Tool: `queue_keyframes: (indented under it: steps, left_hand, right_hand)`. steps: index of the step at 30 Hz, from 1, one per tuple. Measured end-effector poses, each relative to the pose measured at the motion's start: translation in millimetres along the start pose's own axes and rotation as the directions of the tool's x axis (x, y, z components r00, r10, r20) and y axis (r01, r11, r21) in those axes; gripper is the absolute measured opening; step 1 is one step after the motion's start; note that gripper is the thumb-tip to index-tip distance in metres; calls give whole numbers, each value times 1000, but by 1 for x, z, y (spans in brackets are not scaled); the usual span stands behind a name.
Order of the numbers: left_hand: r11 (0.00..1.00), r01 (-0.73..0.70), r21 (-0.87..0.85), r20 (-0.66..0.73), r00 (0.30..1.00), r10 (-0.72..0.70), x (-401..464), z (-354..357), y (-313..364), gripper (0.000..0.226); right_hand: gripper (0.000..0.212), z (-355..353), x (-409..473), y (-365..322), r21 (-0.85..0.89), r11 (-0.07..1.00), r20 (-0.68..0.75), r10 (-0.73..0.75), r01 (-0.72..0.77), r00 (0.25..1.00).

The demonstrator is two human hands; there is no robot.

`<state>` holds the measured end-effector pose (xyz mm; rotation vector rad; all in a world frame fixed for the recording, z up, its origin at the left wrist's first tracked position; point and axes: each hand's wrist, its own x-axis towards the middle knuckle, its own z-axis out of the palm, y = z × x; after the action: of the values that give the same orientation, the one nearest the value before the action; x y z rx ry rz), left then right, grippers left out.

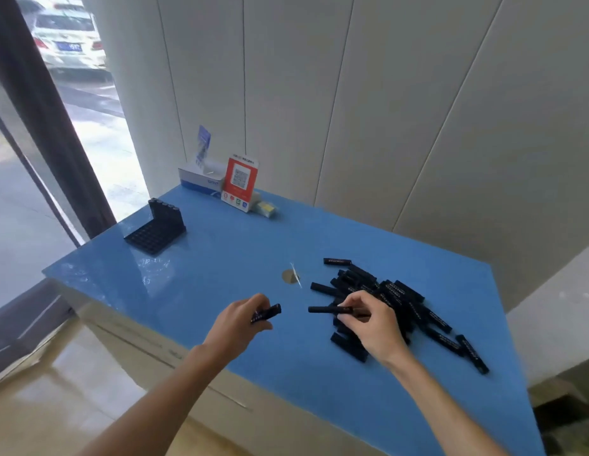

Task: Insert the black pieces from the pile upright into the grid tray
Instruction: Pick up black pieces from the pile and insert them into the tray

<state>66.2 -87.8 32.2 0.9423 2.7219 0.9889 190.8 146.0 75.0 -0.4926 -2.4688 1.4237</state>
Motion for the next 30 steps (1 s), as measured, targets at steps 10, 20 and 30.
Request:
queue_keyframes:
  steps: [10, 20, 30]
  left_hand:
    - [999, 11, -31, 16, 1000, -11, 2, -104, -111, 48]
    - [999, -18, -43, -2, 1000, 18, 24, -172, -201, 57]
    - [996, 64, -68, 75, 995, -59, 111, -207, -268, 57]
  right_hand:
    - [18, 137, 56, -79, -37, 997, 26, -65, 66, 998]
    - [26, 238, 102, -133, -17, 995, 55, -94, 95, 994]
    - [28, 295, 202, -140, -90, 991, 143, -88, 101, 986]
